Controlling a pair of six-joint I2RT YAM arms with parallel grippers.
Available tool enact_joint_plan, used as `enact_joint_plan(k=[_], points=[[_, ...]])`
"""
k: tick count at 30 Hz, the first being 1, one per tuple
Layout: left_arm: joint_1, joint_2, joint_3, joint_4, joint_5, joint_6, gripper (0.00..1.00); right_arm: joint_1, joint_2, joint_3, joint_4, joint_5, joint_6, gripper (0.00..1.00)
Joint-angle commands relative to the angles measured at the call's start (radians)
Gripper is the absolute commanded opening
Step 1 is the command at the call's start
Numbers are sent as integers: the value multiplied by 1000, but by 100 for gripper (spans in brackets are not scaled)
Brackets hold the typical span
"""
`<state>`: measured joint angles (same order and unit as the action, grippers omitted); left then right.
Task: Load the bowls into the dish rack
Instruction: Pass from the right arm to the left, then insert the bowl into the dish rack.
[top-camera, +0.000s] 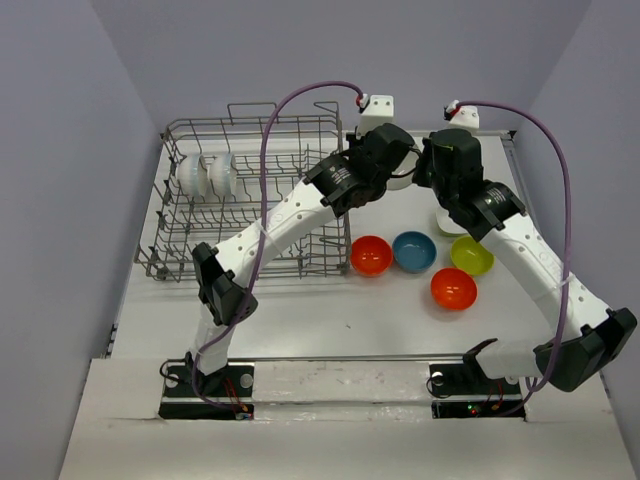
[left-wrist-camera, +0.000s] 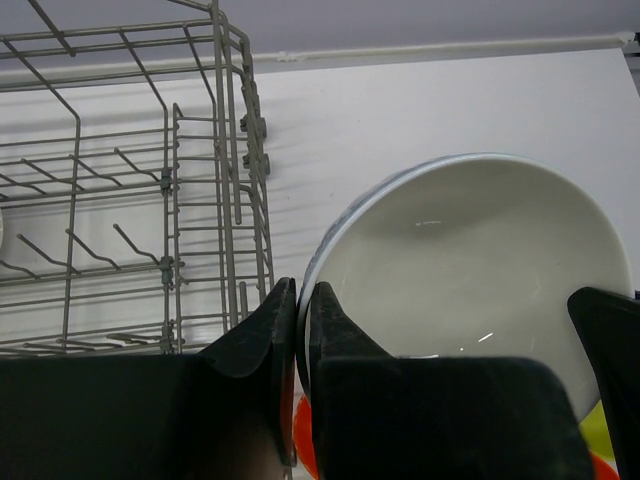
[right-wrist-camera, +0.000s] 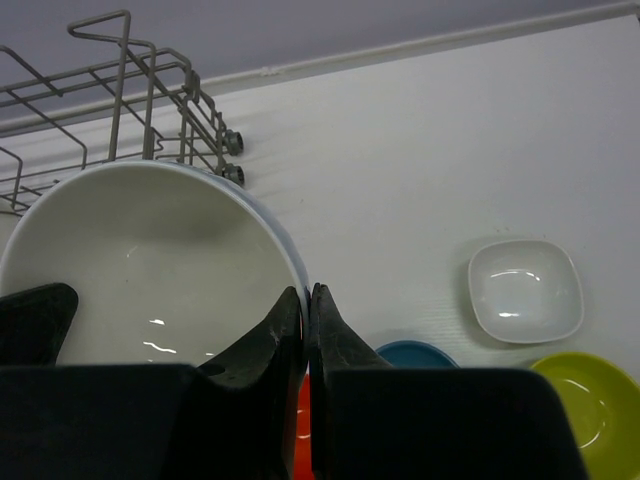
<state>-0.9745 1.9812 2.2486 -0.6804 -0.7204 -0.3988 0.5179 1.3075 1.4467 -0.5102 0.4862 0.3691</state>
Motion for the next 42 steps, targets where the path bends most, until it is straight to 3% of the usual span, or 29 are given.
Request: enact_joint_plan(k=[1, 4, 6, 10, 33, 42], points=[[-4, -65, -4, 22, -39, -20, 0, 25, -57, 46, 107, -26, 19, 1], [-4, -82, -24, 33, -50, -23, 0, 25, -57, 37, 108, -35, 21, 7], [-4, -99, -46, 44, -62, -25, 0, 25, -57, 29, 113, -47, 21, 20], [-6, -128, -83, 76, -71, -26, 0, 25, -56, 23, 121, -61, 24, 36], [3, -219, -57, 124, -158, 37, 0, 25, -134, 27, 107, 11, 28, 52], [111, -307, -106, 110, -166, 41, 0, 25, -59, 41, 101, -17, 48, 57]])
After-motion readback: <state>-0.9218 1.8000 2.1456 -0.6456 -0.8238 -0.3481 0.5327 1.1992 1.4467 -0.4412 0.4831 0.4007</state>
